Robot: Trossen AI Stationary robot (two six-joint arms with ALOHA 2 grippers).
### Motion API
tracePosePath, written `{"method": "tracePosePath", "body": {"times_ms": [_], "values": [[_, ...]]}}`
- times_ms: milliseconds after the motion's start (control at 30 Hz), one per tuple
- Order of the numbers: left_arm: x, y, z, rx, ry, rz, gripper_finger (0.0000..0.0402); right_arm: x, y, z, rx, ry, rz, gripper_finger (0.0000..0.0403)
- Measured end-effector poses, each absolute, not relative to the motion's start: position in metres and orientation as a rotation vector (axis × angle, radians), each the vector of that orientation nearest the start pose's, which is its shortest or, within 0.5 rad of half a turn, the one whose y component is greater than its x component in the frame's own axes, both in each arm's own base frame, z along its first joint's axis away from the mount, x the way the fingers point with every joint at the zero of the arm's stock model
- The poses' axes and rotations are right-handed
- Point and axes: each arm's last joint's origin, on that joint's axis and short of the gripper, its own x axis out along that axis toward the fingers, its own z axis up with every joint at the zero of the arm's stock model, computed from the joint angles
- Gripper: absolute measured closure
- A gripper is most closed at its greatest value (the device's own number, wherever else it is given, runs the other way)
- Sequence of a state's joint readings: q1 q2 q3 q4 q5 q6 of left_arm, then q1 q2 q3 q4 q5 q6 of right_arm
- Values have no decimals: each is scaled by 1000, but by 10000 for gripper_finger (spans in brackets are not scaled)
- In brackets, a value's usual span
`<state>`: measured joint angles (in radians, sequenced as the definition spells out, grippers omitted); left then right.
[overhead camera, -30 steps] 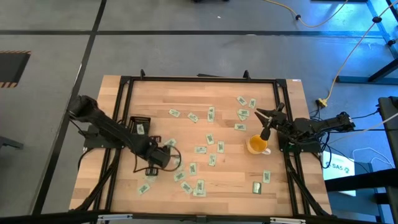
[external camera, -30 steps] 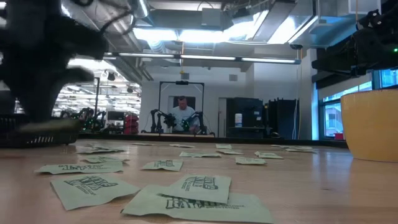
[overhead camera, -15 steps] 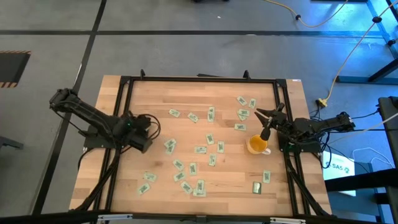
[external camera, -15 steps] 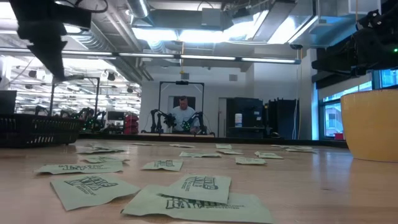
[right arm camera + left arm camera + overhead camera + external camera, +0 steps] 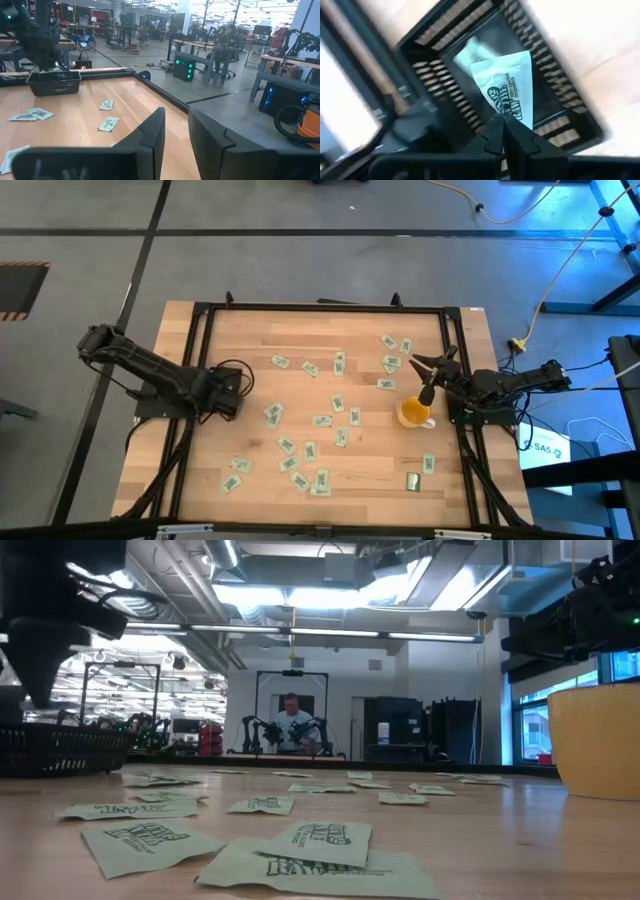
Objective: Pick and place Stevia / Truvia into bins
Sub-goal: Put the stevia packet into the black bin
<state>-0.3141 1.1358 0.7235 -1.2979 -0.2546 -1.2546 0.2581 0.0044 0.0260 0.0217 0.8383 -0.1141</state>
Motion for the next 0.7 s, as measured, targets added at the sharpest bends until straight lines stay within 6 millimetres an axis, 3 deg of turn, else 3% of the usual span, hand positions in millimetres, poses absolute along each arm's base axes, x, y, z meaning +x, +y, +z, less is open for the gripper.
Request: {"method": "tracePosePath", "body": {"times_ms": [700], "values": [[141,-25,204,-532,1359,994,398,89,1,174,-87,-6,-582,313]]}}
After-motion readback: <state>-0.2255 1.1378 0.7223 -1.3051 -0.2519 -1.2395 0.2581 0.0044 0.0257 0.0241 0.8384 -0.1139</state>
